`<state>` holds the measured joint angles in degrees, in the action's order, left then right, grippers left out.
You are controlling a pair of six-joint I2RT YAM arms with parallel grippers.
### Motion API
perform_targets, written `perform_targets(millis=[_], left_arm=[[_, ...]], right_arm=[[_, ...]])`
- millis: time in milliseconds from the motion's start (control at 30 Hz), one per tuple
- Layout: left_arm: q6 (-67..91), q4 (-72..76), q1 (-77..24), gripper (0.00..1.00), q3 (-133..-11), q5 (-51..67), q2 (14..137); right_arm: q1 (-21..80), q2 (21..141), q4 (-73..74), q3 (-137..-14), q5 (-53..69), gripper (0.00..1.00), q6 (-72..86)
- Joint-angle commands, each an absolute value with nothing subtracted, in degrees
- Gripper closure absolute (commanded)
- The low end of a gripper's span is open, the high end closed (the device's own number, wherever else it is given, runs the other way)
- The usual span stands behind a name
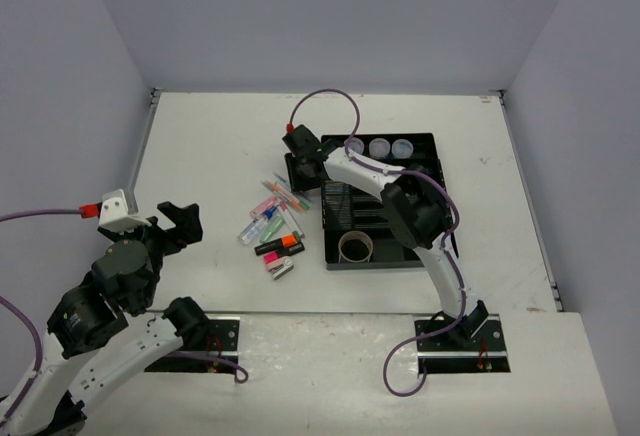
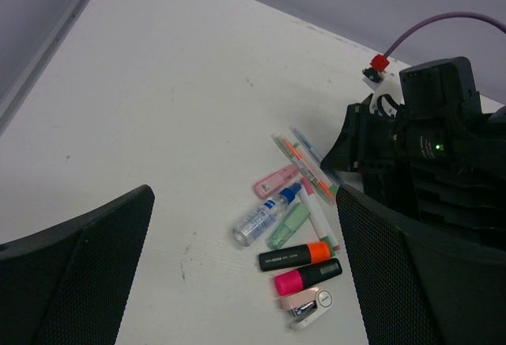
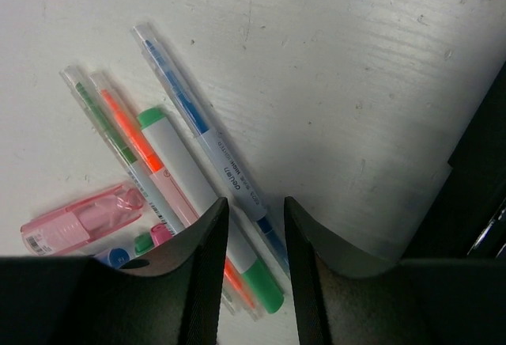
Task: Sort the stationery into containers
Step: Pick up the pen from the center of the board.
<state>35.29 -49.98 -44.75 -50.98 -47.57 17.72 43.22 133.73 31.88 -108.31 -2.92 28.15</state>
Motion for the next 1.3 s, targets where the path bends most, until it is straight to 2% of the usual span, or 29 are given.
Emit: perform_targets(millis=[0,200,700,1100,1167,1267], left_arm=[[34.45,-47.29,-44.74,0.00,-50.89,-48.69,17.25],[34.45,-47.31,-44.74,0.00,-50.93,-48.58,16.57],[34.45,-47.29,-44.80,0.00,-50.84,-48.45,15.67],[34.37,-47.11,-44.82,0.00,-50.80,-48.52,15.47],[34.37,-47.11,-44.74,0.00,-50.80,-48.60,15.73],[34.51,-47.22,-44.74,0.00,-50.80,-48.66,15.82]], right_arm=[[43.80,132.34,33.76,-108.93,-3.22,0.68,29.71],[43.77,132.50,36.23,-109.86,-5.30,0.74,28.96],[43.77,132.72,37.66,-110.77,-7.91,0.79,25.66],[43.94,131.92,35.74,-109.88,-8.88,0.93,21.91],[43.95,131.65,35.33,-110.23,-8.88,0.99,20.99],[43.95,130.60,34.96,-111.47,-8.77,1.00,19.48]])
